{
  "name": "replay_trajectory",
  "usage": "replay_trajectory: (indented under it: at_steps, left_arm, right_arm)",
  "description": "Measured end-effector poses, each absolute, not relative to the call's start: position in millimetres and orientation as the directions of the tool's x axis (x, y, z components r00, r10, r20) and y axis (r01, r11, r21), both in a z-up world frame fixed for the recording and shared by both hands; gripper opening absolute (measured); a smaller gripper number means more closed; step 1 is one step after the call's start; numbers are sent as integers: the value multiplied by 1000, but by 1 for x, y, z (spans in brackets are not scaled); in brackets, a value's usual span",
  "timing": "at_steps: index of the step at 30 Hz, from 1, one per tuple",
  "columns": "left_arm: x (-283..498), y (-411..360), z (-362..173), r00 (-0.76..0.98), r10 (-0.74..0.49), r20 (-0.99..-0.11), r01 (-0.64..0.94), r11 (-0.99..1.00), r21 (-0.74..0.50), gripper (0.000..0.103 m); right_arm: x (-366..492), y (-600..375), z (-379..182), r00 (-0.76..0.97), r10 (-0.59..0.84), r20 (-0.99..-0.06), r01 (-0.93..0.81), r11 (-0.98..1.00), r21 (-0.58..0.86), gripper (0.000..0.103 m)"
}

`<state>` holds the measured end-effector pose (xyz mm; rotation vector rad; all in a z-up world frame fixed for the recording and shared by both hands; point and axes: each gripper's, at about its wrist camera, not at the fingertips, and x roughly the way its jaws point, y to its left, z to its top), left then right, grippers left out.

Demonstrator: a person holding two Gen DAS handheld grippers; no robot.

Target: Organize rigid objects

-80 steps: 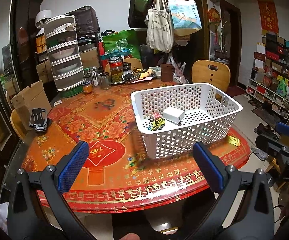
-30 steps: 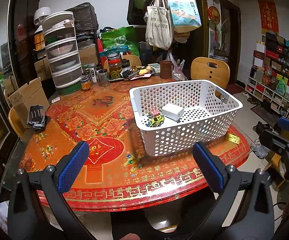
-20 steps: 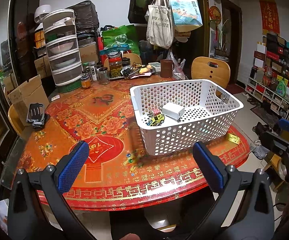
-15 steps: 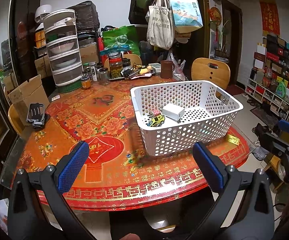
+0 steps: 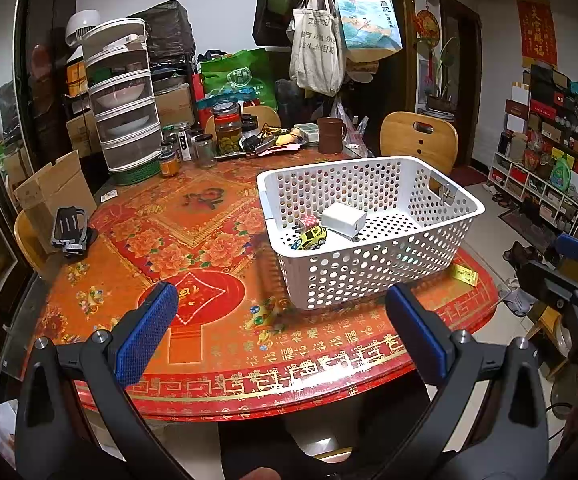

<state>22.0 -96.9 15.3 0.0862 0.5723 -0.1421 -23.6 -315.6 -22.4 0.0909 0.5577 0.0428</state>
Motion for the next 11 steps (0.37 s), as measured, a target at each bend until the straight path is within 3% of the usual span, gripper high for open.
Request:
replay_trajectory:
  at_steps: [11]
  left_arm:
    - [25,-91,16,828,-116,-548,161,986,34,102]
  right_arm:
    - [-25,-314,-24,846,67,-530,-20,995,94,103]
